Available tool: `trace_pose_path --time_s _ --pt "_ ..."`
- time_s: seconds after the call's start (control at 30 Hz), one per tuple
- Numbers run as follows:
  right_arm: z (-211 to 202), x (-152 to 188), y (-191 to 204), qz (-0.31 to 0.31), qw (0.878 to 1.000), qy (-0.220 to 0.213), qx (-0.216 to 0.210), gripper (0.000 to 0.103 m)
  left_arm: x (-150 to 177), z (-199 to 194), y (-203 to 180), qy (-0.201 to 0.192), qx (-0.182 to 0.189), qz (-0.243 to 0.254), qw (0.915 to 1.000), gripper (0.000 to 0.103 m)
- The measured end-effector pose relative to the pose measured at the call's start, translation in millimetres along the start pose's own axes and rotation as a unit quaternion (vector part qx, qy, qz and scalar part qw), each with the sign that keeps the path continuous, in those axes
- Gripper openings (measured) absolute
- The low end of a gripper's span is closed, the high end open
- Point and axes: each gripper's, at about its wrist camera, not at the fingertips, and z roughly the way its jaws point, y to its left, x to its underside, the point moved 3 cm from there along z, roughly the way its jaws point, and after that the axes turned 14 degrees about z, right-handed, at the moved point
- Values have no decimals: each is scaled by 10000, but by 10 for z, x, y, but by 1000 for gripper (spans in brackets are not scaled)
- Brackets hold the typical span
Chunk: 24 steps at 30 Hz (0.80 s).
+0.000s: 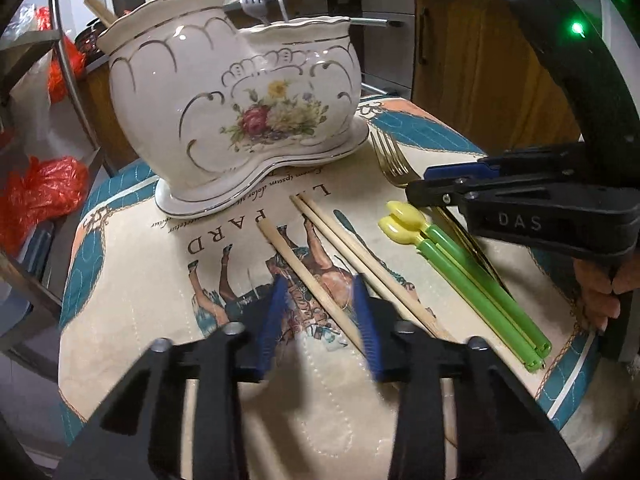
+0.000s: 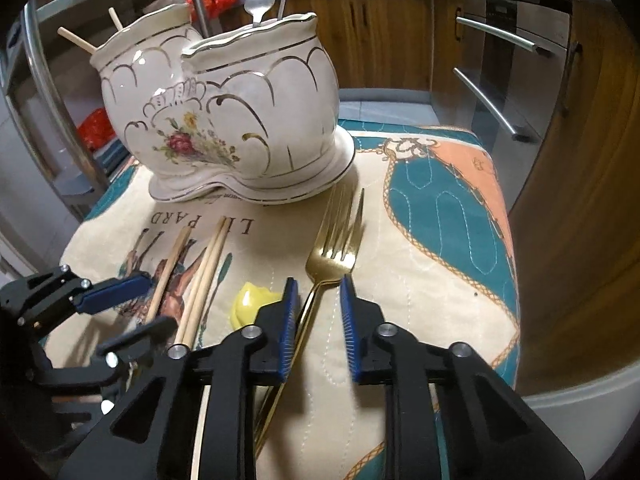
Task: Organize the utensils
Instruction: 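Grasp the gold fork with the right gripper while the left grasps a wooden chopstick, then lift the gold fork with the right gripper while the left lifts the chopstick toward the holder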
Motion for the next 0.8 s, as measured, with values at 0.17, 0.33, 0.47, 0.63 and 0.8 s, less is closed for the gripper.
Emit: trace_pose_path --time_s 0.17,0.33,0.47,0.63,0.8 --pt "-27 -28 -58 12 9999 81 -81 8 -13 8 55 89 96 127 9998 9" --pt "-136 -20 -155 85 9999 9 -144 6 51 -49 223 148 319 46 9994 6" --pt "-228 24 -251 118 9998 -21 -157 6 96 -123 297 177 408 123 9989 6" --pt "-269 121 -242 -180 9996 212 -103 6 185 -177 277 319 510 342 9976 6" --pt "-290 176 -202 -375 9985 408 -18 6 231 -176 318 372 603 219 9972 6"
